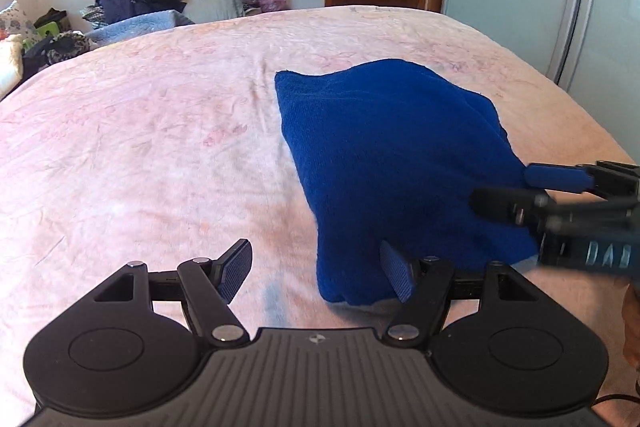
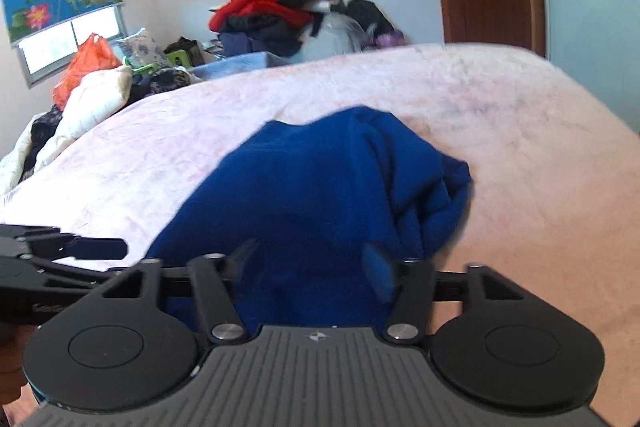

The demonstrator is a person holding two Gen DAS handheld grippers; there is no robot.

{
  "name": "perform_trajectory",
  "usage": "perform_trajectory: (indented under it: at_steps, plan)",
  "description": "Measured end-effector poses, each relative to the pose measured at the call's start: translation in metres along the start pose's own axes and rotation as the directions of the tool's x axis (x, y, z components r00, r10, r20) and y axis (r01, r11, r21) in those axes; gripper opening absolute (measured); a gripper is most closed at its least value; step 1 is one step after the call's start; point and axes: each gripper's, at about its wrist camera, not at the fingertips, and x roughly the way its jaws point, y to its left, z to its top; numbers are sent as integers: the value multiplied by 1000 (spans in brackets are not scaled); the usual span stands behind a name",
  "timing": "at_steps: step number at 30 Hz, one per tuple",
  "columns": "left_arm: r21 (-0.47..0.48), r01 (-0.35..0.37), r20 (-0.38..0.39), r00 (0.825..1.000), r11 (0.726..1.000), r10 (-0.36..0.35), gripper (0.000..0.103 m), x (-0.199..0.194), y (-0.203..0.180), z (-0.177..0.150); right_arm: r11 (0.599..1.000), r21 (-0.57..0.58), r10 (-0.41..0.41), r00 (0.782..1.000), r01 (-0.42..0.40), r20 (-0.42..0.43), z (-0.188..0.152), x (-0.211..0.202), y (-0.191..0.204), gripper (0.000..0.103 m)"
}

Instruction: Fold small clothes

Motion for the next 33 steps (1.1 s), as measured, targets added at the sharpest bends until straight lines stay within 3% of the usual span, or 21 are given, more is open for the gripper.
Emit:
perform_trajectory:
  at_steps: [2,5,7,9,15,18,26,33]
  plan:
    - [-1,-31,-10,999,1000,31,70,-5,-5,-4,997,-46,-71,996,69,-44,-8,7,8,85]
    - [-17,-52,-32,998,999,51,71,-12,-8,-8,989,-12,-146,984,145,-102,-12,6,13,88]
    - [-38,-58,-44,997,998,56,75,-14,-7,-11,991,12,-134,987,136,-92,-13,-6,17,100]
    - [-54,-61,-61,996,997,58,77,-15,-7,-13,992,10,-126,990,127,-68,-14,-17,23,102]
    - [-57,-96,-94,991,994,90,77,-20,-9,-20,989,-13,-148,986,147,-76,-20,-34,40,102]
    - [-64,-126,-106,987,990,119,77,-21,-7,-23,990,29,-132,983,137,-128,-20,-34,42,102]
    - [-95,-159,-110,983,983,149,77,-26,1,-28,978,130,-148,982,163,-122,-31,-42,46,102]
    - [-85,-185,-122,977,979,174,77,-26,1,-34,974,157,-133,971,166,-200,-38,-33,48,102]
